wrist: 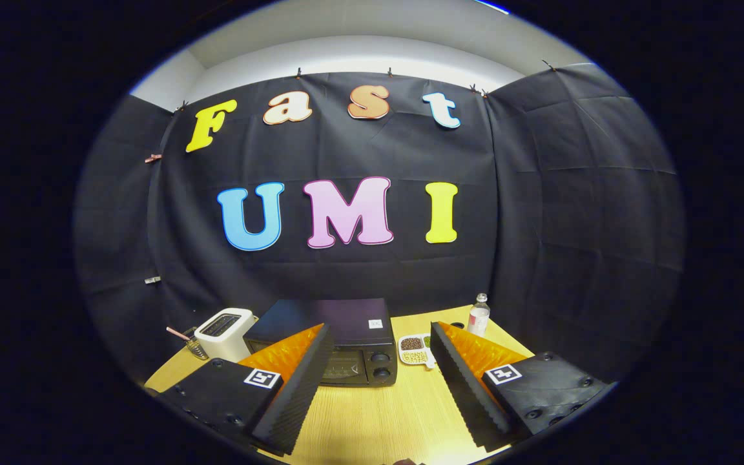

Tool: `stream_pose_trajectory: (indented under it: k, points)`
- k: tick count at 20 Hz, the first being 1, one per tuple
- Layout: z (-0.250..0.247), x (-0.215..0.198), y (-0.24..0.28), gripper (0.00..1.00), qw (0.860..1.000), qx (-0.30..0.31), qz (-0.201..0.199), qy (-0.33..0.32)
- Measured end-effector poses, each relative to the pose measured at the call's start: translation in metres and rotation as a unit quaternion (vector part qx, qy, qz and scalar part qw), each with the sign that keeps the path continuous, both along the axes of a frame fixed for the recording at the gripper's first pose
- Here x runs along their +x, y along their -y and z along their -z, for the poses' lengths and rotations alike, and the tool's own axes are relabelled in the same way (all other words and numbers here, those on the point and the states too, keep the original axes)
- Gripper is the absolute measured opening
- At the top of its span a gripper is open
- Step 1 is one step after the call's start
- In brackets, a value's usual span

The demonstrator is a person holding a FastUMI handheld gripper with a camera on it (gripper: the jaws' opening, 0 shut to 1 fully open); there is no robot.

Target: Open the toaster oven, put the food inside, and close the toaster oven door.

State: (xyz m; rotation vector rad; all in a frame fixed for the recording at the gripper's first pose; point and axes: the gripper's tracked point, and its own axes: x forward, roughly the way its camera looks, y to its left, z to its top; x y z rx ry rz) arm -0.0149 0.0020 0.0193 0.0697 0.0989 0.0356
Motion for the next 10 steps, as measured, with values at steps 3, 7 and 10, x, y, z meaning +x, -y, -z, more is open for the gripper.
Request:
stream_pose_trajectory:
  k: [3, 7, 10]
  points:
    - [0.0042, -0.0038, 0.0159, 0.99, 1.0, 0.008, 0.028, -0.008]
    - [0.0009, -0.001, 0.0159, 0.99, 0.999, 0.035, 0.035, -0.006]
    - [-0.0025, -0.0021, 0.0172, 0.99, 0.999, 0.027, 0.034, -0.003]
